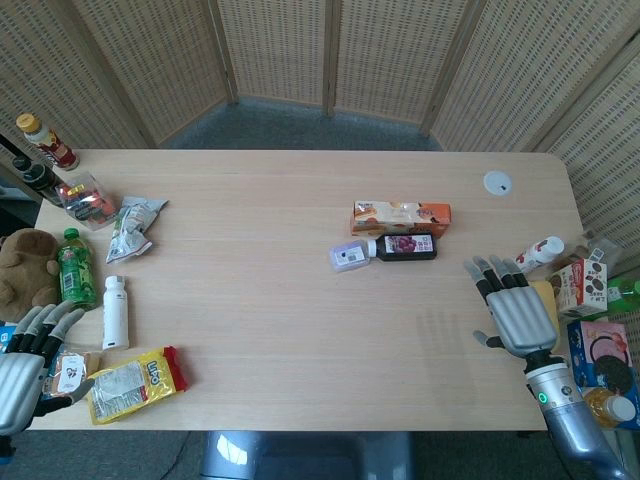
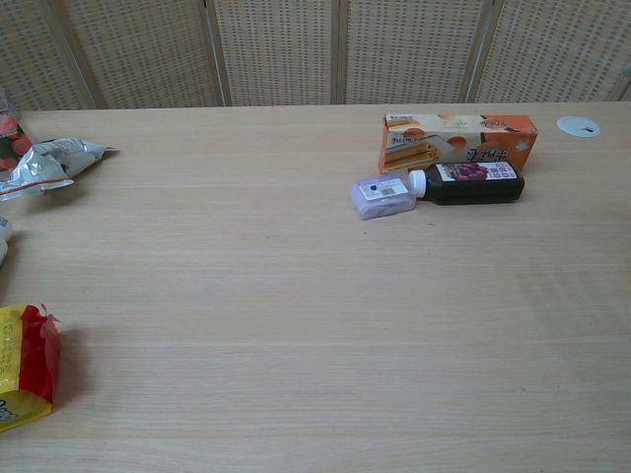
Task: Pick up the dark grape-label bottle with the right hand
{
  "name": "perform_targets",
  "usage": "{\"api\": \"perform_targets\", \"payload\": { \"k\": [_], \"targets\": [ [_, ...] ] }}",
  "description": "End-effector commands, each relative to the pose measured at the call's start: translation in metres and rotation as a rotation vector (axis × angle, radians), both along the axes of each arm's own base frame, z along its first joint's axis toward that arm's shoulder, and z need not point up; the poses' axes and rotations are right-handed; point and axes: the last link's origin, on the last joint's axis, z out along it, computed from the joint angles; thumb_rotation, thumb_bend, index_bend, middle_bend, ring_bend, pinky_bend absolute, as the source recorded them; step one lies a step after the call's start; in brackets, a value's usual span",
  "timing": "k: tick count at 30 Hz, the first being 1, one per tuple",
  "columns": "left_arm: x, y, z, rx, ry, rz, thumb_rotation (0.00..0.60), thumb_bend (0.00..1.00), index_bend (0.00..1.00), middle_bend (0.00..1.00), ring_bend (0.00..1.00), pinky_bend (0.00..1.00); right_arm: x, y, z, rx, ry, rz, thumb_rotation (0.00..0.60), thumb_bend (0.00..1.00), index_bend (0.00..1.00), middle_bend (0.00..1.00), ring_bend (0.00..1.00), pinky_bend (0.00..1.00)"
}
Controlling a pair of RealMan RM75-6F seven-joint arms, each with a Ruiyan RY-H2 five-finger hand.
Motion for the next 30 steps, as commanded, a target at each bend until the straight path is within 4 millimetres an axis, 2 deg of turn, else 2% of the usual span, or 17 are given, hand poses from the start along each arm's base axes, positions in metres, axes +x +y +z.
{"api": "perform_targets", "payload": {
  "k": [1, 10, 16, 23, 30],
  "targets": [
    [0.0, 0.001, -0.001, -0.002, -0.003, 0.001, 0.6, 0.23, 0.12, 0.08, 0.0, 0.0, 0.0, 0.0, 0.0, 0.0, -0.004, 0.0, 0.6, 0.15, 0.0, 0.01, 0.0, 0.0],
    [0.002, 0.0, 0.0, 0.005, -0.003, -0.01, 0.6, 0.23, 0.12, 0.07, 0.0, 0.0, 0.006, 0.0, -0.003, 0.022, -0.02, 0.024, 0.6, 0.14, 0.0, 0.01, 0.0, 0.0],
    [0.002, 0.001, -0.001, -0.003, -0.002, -0.011, 0.6, 0.22, 0.12, 0.07, 0.0, 0.0, 0.016, -0.008, -0.017, 0.079, -0.021, 0.037, 0.6, 0.14, 0.0, 0.03, 0.0, 0.0],
    [-0.001, 0.001, -0.002, -0.006, -0.004, -0.005, 0.6, 0.22, 0.12, 0.07, 0.0, 0.0, 0.038, -0.041, -0.048, 0.189, -0.071, 0.041, 0.6, 0.14, 0.0, 0.06, 0.0, 0.0],
    [-0.001, 0.0, 0.0, 0.0, 0.0, -0.003, 0.6, 0.22, 0.12, 0.07, 0.0, 0.0, 0.048, -0.078, -0.083, 0.293, -0.101, -0.013, 0.6, 0.14, 0.0, 0.07, 0.0, 0.0]
  ]
}}
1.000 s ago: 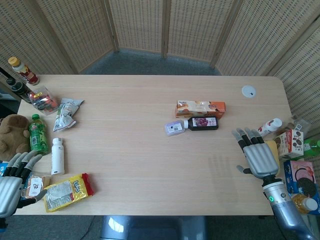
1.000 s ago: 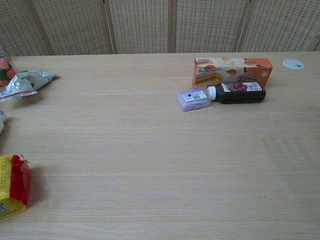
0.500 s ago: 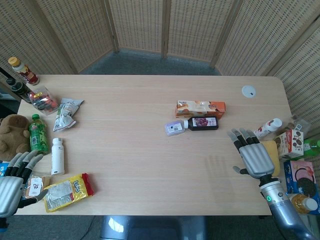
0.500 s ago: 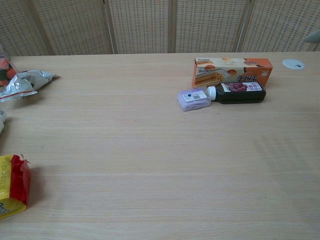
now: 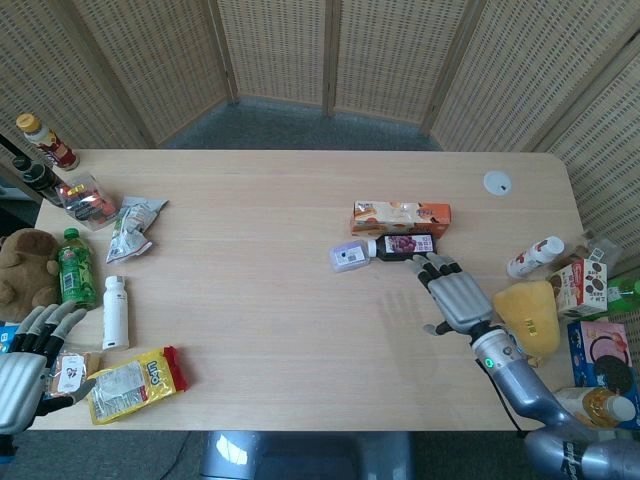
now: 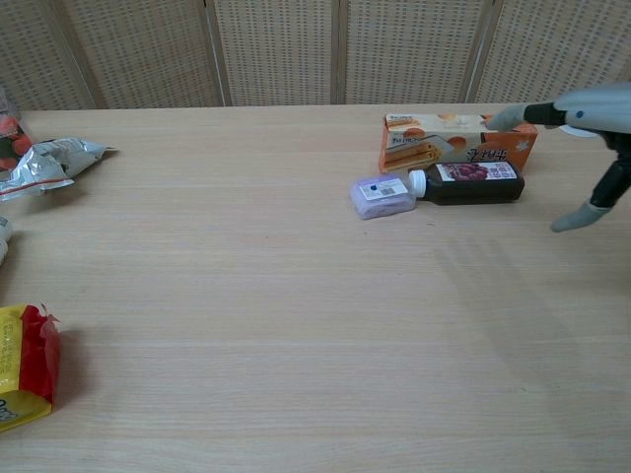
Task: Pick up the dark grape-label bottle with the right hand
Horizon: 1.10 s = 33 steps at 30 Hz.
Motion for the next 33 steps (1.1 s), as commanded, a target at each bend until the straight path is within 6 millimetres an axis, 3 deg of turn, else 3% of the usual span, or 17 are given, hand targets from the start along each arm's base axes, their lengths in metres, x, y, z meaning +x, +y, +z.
{"api": "perform_targets", "payload": {
  "k": [1, 17, 33],
  "targets": [
    [-0.001, 0.0, 0.001, 0.002, 0.002, 0.004, 0.6, 0.22, 0.12, 0.07, 0.0, 0.0, 0.01, -0.023, -0.021, 0.052, -0.029, -0.03, 0.6, 0.14, 0.0, 0.07, 0.0, 0.0],
    [-0.001, 0.003, 0.001, 0.001, 0.015, 0.022, 0.6, 0.23, 0.12, 0.07, 0.0, 0.0, 0.011, -0.081, -0.059, 0.118, -0.041, -0.117, 0.6, 0.14, 0.0, 0.07, 0.0, 0.0],
    [-0.003, 0.002, 0.004, 0.012, 0.022, 0.037, 0.6, 0.22, 0.12, 0.07, 0.0, 0.0, 0.003, -0.112, -0.072, 0.118, -0.016, -0.16, 0.6, 0.14, 0.0, 0.08, 0.0, 0.02]
  ]
}}
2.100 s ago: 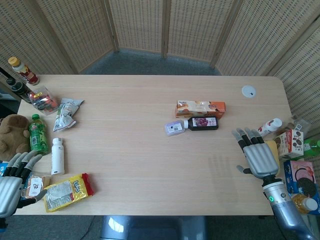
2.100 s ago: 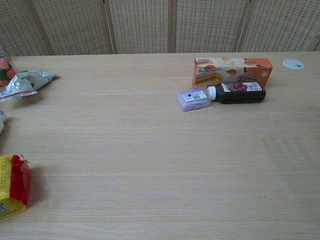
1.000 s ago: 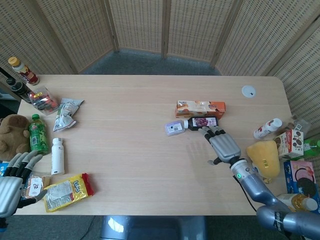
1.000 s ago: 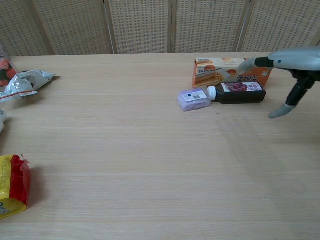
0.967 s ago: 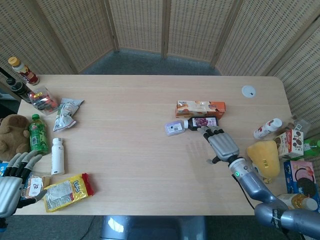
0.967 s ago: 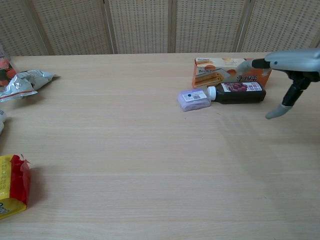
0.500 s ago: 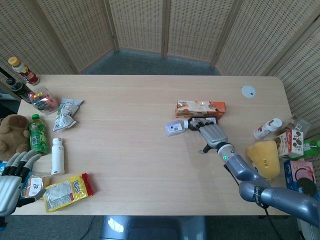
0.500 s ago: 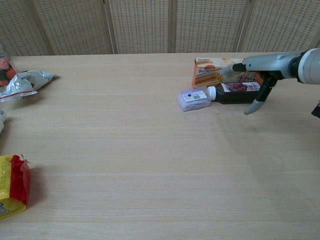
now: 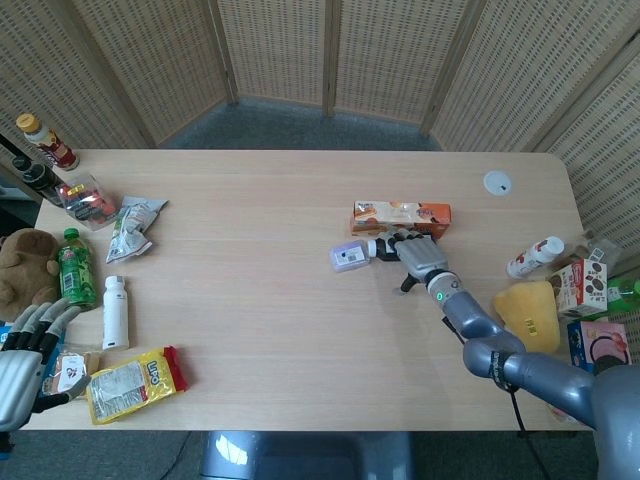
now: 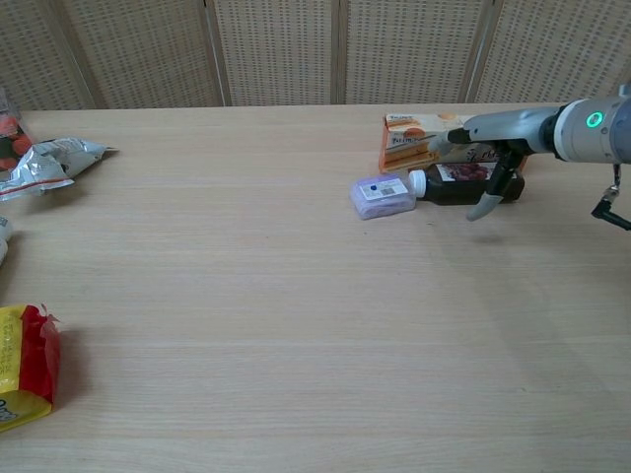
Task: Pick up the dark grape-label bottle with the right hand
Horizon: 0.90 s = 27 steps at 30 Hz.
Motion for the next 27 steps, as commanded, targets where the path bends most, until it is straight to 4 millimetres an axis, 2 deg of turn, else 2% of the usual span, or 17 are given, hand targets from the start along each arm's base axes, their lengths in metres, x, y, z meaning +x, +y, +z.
{"api": "perform_targets", "payload": {
  "k": [1, 16, 22, 27],
  "targets": [
    [0.0, -0.001, 0.001, 0.003, 0.0, 0.002, 0.6, 0.22, 0.12, 0.07, 0.0, 0.0, -0.001, -0.004, -0.003, 0.004, 0.004, -0.007, 0.6, 0.14, 0.0, 0.08, 0.0, 0.02],
    [0.0, -0.003, 0.002, 0.01, -0.001, 0.002, 0.6, 0.23, 0.12, 0.07, 0.0, 0.0, -0.014, -0.011, -0.013, 0.039, 0.059, -0.04, 0.6, 0.14, 0.0, 0.13, 0.0, 0.03],
    [-0.003, -0.004, 0.002, 0.012, -0.004, 0.005, 0.6, 0.22, 0.12, 0.07, 0.0, 0.0, -0.016, -0.01, -0.012, 0.059, 0.09, -0.04, 0.6, 0.14, 0.0, 0.23, 0.07, 0.11],
    [-0.001, -0.002, 0.002, 0.011, -0.005, -0.007, 0.6, 0.22, 0.12, 0.07, 0.0, 0.0, -0.021, -0.001, -0.006, 0.072, 0.111, -0.044, 0.6, 0.15, 0.0, 0.29, 0.13, 0.18]
  ]
}}
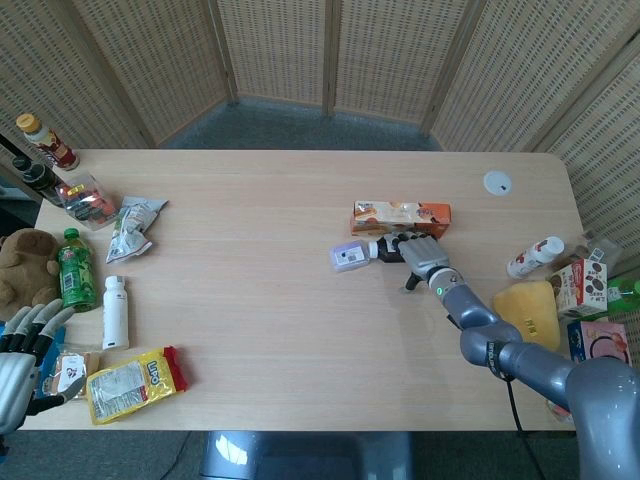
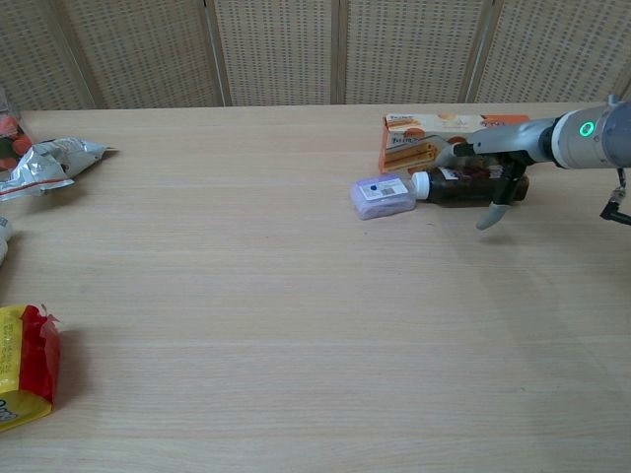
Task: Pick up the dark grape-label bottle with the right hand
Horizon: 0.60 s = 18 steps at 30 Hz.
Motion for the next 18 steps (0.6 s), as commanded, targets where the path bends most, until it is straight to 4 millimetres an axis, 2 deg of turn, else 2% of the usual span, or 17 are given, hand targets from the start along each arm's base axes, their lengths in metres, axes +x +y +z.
{"api": "perform_targets", "payload": {
  "k": [1, 7, 15, 18],
  "targets": [
    [0.001, 0.001, -0.001, -0.003, -0.002, -0.008, 0.6, 0.22, 0.12, 0.07, 0.0, 0.0, -0.004, 0.008, 0.006, 0.007, 0.017, -0.003, 0.6, 0.15, 0.0, 0.3, 0.14, 0.18],
    [0.002, 0.003, -0.004, -0.011, -0.01, -0.022, 0.6, 0.22, 0.12, 0.07, 0.0, 0.0, -0.007, 0.029, 0.017, 0.007, 0.022, -0.017, 0.6, 0.14, 0.0, 0.3, 0.15, 0.2],
    [0.0, 0.004, -0.007, -0.023, -0.023, -0.031, 0.6, 0.22, 0.12, 0.07, 0.0, 0.0, -0.008, 0.069, 0.025, 0.035, 0.039, -0.039, 0.6, 0.14, 0.0, 0.3, 0.16, 0.2],
    [0.0, 0.004, -0.008, -0.026, -0.026, -0.037, 0.6, 0.23, 0.12, 0.07, 0.0, 0.0, -0.002, 0.071, 0.028, 0.01, 0.038, -0.012, 0.6, 0.14, 0.0, 0.28, 0.15, 0.2]
  ]
}}
